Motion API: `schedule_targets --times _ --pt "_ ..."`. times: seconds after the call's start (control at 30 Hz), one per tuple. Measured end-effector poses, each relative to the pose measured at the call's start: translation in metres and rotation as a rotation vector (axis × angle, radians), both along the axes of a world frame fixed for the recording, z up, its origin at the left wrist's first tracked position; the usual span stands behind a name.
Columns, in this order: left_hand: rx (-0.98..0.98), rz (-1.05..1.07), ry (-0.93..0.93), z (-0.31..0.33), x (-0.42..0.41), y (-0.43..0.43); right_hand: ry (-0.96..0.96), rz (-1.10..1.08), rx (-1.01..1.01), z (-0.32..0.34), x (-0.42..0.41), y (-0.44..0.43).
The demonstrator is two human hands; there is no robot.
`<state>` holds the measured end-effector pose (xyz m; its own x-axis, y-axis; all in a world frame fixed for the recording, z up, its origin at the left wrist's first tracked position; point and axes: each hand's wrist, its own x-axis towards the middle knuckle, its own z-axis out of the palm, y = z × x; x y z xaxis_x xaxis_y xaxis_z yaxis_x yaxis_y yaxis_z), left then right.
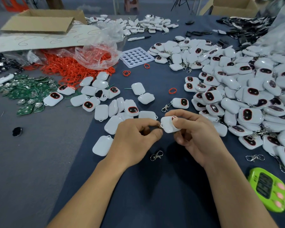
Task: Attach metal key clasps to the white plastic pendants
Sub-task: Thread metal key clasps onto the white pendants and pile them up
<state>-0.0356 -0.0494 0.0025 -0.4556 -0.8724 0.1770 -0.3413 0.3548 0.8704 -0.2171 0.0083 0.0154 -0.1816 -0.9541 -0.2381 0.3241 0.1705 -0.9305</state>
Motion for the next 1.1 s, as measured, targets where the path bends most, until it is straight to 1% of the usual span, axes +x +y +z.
schedule_targets --times 0.13,0.27,0.33,0.4,0.53,0.63,0.7,0.77,0.83,0.9,1.0,1.1 --pt "0.085 0.044 0.125 0.002 -0.001 0.003 -0.039 -0.004 0.016 0.0 0.0 0.0" --pt "0.062 0.033 0.119 0.004 -0.002 0.004 -0.072 -0.019 0.035 0.0 0.001 0.0" --pt "0.042 0.025 0.089 0.003 -0.001 0.004 -0.08 -0.024 0.034 0.0 0.001 0.001" --pt "-0.002 0.019 0.019 0.002 -0.001 0.006 -0.074 -0.032 0.024 0.001 0.002 0.002" --pt "-0.12 0.05 -0.114 -0.001 -0.001 0.009 -0.005 -0.044 -0.002 0.0 0.005 0.002" --pt "-0.184 0.081 -0.176 0.0 -0.002 0.011 0.017 -0.044 -0.031 0.001 0.009 0.002" --pt "-0.149 0.083 -0.146 0.002 -0.003 0.012 -0.026 -0.054 -0.032 0.002 0.009 0.002" --pt "-0.047 0.049 -0.057 0.006 -0.005 0.011 -0.075 -0.054 -0.027 0.002 0.008 0.001" --pt "0.01 0.011 -0.025 0.009 -0.005 0.01 -0.081 -0.056 -0.022 0.002 0.01 0.0" --pt "0.016 -0.01 -0.046 0.011 -0.004 0.011 -0.033 -0.09 -0.024 -0.001 0.016 -0.002" --pt "0.013 0.027 -0.064 0.009 -0.003 0.011 0.121 -0.177 -0.031 -0.006 0.026 -0.004" --pt "-0.133 0.101 -0.193 0.003 -0.004 0.012 0.278 -0.265 -0.094 -0.009 0.034 -0.004"
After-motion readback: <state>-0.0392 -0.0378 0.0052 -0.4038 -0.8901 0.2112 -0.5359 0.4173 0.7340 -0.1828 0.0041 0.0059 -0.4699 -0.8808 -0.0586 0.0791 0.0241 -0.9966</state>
